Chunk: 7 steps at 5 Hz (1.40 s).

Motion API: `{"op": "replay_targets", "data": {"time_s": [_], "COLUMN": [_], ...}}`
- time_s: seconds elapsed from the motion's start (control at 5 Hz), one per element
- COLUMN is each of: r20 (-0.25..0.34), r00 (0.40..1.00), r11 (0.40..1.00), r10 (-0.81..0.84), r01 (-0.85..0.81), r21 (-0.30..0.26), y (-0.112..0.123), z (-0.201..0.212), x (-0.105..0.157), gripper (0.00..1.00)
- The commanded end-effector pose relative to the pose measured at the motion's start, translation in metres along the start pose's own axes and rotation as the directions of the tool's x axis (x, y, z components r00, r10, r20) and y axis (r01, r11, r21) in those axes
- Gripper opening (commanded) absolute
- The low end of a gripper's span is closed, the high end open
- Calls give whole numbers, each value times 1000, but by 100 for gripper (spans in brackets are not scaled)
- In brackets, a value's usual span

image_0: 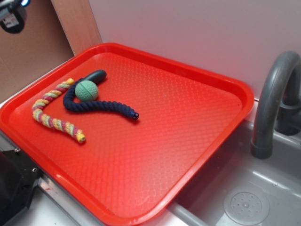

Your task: Grab the blue rope.

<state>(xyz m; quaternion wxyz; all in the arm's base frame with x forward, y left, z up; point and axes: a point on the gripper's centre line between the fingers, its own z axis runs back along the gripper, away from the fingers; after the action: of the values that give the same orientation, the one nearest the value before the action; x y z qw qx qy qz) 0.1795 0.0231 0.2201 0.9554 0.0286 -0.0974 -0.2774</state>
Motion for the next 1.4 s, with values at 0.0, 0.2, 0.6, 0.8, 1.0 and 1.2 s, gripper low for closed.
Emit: {"op": "replay_targets", "data": {"time_s": [0.0,0.2,0.6,0.8,1.0,1.2], "r20": [-55,-85,-153,-197,-161,-188], "r00": [923,918,891,869,870,852], "r11": [921,920,903,891,884,872], "r10": [-381,-388,-429,-455,-466,-488], "r01": [384,392,422,444,449,465], "r21": [64,31,-73,-97,-130,-154], "y": [18,22,3,-6,-14,-17], "z": [-43,-73,-126,-144,-165,-184], "x": [27,35,41,43,47,47], "gripper": [100,100,100,100,100,100]}}
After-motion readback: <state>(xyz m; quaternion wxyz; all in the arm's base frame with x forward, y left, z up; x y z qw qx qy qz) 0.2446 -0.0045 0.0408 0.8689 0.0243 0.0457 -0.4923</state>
